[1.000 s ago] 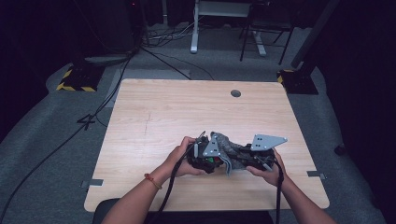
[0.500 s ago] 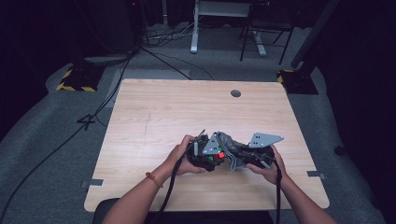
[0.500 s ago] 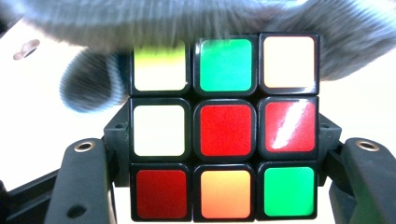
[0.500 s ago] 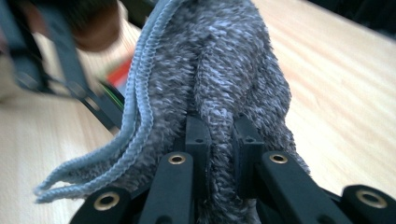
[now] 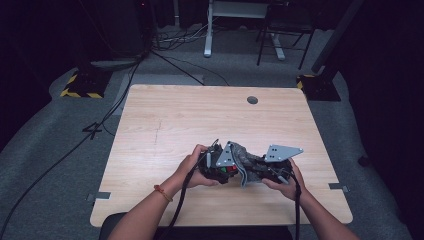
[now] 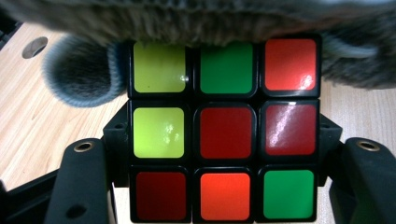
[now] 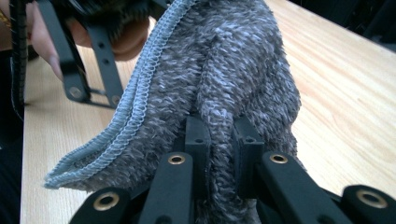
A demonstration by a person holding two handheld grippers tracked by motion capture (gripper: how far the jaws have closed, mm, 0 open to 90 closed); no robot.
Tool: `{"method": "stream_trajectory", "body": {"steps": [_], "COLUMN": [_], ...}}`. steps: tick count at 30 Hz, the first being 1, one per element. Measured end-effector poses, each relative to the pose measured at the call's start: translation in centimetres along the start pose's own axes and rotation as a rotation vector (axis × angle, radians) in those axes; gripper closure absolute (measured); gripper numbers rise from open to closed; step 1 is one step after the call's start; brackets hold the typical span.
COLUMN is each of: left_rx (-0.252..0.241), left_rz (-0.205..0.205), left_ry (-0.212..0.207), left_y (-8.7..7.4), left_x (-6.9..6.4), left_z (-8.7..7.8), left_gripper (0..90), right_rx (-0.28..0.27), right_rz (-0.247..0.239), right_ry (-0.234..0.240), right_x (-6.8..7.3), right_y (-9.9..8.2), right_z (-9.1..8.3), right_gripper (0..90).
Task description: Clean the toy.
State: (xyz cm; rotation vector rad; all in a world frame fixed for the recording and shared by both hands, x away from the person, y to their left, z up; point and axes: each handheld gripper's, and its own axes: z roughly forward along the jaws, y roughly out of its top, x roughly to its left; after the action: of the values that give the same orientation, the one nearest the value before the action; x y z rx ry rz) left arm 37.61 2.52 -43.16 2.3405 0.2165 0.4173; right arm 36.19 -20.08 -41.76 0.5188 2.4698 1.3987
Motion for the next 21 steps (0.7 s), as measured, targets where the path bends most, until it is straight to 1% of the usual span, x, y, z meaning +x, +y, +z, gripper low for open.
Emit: {"method": "stream_trajectory", "body": {"steps": [3,6,7,9,11,13,14,16,18,19,21], "left_rx": [0.022,0.037,0.039,0.038,0.018,-0.007,-0.015,-0.029,-0.046,-0.049,-0.064], "left_rz": [0.009,0.011,0.019,0.019,0.021,0.024,0.022,0.023,0.012,0.016,0.004], "left_ry": [0.015,0.009,0.008,0.018,0.007,-0.004,-0.005,0.002,-0.003,0.000,0.005], "left_y": [0.1,0.2,0.3,0.4,0.4,0.5,0.5,0.5,0.4,0.4,0.3], "left_x": [-0.2,-0.4,-0.4,-0.4,-0.4,-0.4,-0.3,-0.3,-0.1,0.0,0.1], "left_z": [0.4,0.9,1.1,1.0,0.6,0.0,-0.3,-0.7,-1.0,-1.2,-1.6], "left_gripper": [33.4,33.4,33.5,33.6,33.6,33.6,33.6,33.6,33.6,33.6,33.6], "right_rx": [-0.008,-0.011,-0.014,-0.008,0.002,0.025,0.041,0.048,0.075,0.084,0.093], "right_rz": [-0.006,-0.011,-0.013,-0.025,-0.026,-0.021,-0.002,0.004,-0.003,-0.002,0.000], "right_ry": [-0.004,-0.006,-0.008,-0.022,-0.044,-0.070,-0.072,-0.070,-0.072,-0.068,-0.048], "right_x": [0.2,0.3,0.3,0.3,-0.1,-0.6,-1.1,-1.3,-1.3,-1.3,-1.2], "right_y": [0.3,0.4,0.4,0.5,0.5,0.1,-0.4,-0.6,-0.8,-0.9,-1.0], "right_z": [0.1,0.1,0.1,0.1,0.2,0.4,0.5,0.5,0.6,0.6,0.5], "right_gripper": [80.0,80.0,80.0,80.0,80.0,80.0,80.1,80.0,80.1,80.1,80.1]}}
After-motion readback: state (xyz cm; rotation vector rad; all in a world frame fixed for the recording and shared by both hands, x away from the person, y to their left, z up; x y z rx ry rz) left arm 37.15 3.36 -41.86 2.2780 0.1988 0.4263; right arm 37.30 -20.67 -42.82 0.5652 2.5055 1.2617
